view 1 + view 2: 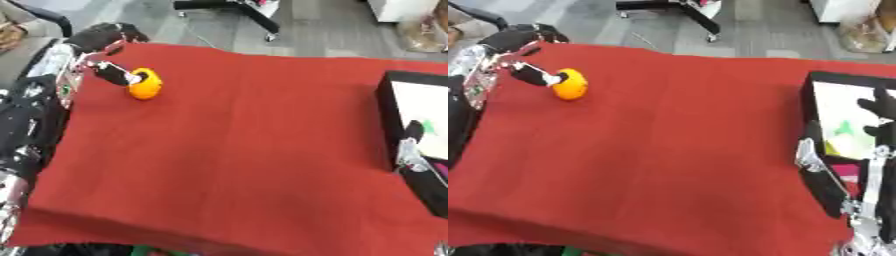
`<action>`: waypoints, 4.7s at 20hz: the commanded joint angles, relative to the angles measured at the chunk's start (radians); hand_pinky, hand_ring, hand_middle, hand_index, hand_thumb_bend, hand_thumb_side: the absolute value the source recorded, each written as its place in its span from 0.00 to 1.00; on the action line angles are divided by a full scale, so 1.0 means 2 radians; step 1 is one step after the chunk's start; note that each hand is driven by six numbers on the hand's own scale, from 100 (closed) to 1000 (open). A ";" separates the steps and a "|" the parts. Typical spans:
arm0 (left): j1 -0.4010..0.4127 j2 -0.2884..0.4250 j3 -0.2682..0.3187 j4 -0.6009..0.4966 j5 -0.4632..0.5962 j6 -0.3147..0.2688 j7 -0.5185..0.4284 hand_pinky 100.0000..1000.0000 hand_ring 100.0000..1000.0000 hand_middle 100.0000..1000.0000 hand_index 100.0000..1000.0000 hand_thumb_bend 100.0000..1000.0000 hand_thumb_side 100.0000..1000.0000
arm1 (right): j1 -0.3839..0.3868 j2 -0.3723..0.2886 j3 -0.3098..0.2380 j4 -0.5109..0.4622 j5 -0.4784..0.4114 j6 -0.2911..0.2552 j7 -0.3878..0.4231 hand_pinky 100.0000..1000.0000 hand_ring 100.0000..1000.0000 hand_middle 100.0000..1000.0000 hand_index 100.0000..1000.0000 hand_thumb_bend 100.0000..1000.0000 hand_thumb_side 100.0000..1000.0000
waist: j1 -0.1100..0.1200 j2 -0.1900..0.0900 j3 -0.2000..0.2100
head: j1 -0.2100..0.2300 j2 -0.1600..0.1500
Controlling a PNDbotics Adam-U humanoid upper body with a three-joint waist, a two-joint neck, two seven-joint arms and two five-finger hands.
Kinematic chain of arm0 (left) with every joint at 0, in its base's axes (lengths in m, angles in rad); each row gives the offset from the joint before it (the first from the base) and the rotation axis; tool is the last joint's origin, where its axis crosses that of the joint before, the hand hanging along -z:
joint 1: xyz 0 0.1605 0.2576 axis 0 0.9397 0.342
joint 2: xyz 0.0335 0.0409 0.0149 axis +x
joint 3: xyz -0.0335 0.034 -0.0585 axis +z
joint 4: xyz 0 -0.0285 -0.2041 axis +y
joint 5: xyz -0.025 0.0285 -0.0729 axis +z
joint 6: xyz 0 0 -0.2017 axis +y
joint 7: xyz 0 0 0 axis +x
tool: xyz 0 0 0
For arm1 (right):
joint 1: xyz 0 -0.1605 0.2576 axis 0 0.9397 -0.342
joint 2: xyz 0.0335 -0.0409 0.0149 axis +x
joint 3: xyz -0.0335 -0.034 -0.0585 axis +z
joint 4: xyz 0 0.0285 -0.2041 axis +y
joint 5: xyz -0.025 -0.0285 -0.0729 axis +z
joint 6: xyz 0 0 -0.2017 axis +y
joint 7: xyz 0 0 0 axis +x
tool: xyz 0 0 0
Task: Pick up the objects with one hand, pass them to the other hand, and then place them into the box on the other side of the table.
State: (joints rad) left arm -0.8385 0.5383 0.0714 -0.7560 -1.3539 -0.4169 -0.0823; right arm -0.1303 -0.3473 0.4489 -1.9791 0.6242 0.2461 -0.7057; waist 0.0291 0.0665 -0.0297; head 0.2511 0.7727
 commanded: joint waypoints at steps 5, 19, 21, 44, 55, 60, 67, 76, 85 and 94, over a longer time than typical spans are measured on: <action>-0.048 -0.021 0.021 0.094 -0.119 0.047 0.064 0.82 0.72 0.71 0.83 0.39 0.28 | -0.002 0.011 0.010 -0.010 0.003 0.004 -0.001 0.67 0.96 0.73 0.97 0.09 0.39 | -0.005 -0.006 -0.008 | 0.012 -0.001; -0.042 -0.028 0.034 0.133 -0.182 0.144 0.115 0.61 0.43 0.39 0.55 0.09 0.16 | 0.003 0.018 0.013 -0.010 -0.004 0.012 -0.007 0.66 0.96 0.71 0.97 0.08 0.38 | -0.007 -0.006 -0.012 | 0.010 -0.001; -0.038 -0.025 0.037 0.132 -0.172 0.148 0.130 0.54 0.36 0.31 0.47 0.00 0.14 | 0.003 0.018 0.013 -0.010 -0.004 0.013 -0.007 0.66 0.96 0.71 0.97 0.08 0.38 | -0.007 -0.006 -0.011 | 0.011 -0.001; 0.017 -0.065 -0.079 -0.243 0.452 -0.024 -0.118 0.51 0.30 0.21 0.33 0.00 0.22 | -0.061 -0.004 0.055 -0.010 0.010 -0.076 0.053 0.69 0.92 0.72 0.94 0.12 0.38 | -0.012 -0.007 -0.003 | -0.092 -0.001; 0.003 -0.145 -0.157 -0.321 0.706 0.066 -0.321 0.52 0.30 0.21 0.32 0.00 0.25 | -0.120 -0.046 0.106 -0.010 -0.038 -0.165 0.144 0.64 0.89 0.68 0.91 0.56 0.40 | -0.018 -0.001 0.005 | -0.169 -0.001; 0.001 -0.150 -0.181 -0.349 0.766 0.094 -0.368 0.52 0.31 0.21 0.32 0.00 0.24 | -0.127 -0.053 0.125 -0.010 -0.048 -0.162 0.143 0.63 0.89 0.68 0.91 0.61 0.40 | -0.018 0.001 0.009 | -0.191 -0.001; 0.016 -0.146 -0.192 -0.360 0.782 0.106 -0.409 0.54 0.32 0.22 0.33 0.00 0.22 | -0.127 -0.053 0.124 -0.010 -0.024 -0.141 0.131 0.63 0.87 0.69 0.90 0.53 0.39 | -0.020 0.000 0.010 | -0.204 -0.001; 0.032 -0.129 -0.181 -0.364 0.786 0.110 -0.412 0.54 0.33 0.22 0.33 0.00 0.22 | -0.134 -0.049 0.108 -0.010 0.153 -0.089 0.164 0.72 0.83 0.74 0.89 0.42 0.44 | -0.020 0.000 0.011 | -0.192 -0.001; 0.028 -0.133 -0.181 -0.371 0.795 0.119 -0.412 0.54 0.33 0.22 0.32 0.00 0.23 | -0.134 -0.047 0.117 -0.010 0.224 -0.077 0.195 0.77 0.83 0.76 0.89 0.40 0.44 | -0.020 0.000 0.013 | -0.193 -0.001; 0.020 -0.144 -0.190 -0.374 0.803 0.128 -0.412 0.54 0.33 0.22 0.32 0.00 0.22 | -0.136 -0.046 0.124 -0.010 0.223 -0.083 0.207 0.76 0.83 0.76 0.89 0.38 0.43 | -0.019 0.000 0.011 | -0.198 -0.001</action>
State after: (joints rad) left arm -0.7705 0.2517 -0.3088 -1.4796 0.2453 -0.1648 -0.9067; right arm -0.3880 -0.4375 0.6978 -1.9792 1.0643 0.0811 -0.2966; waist -0.0107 0.0765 -0.0063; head -0.1414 0.7728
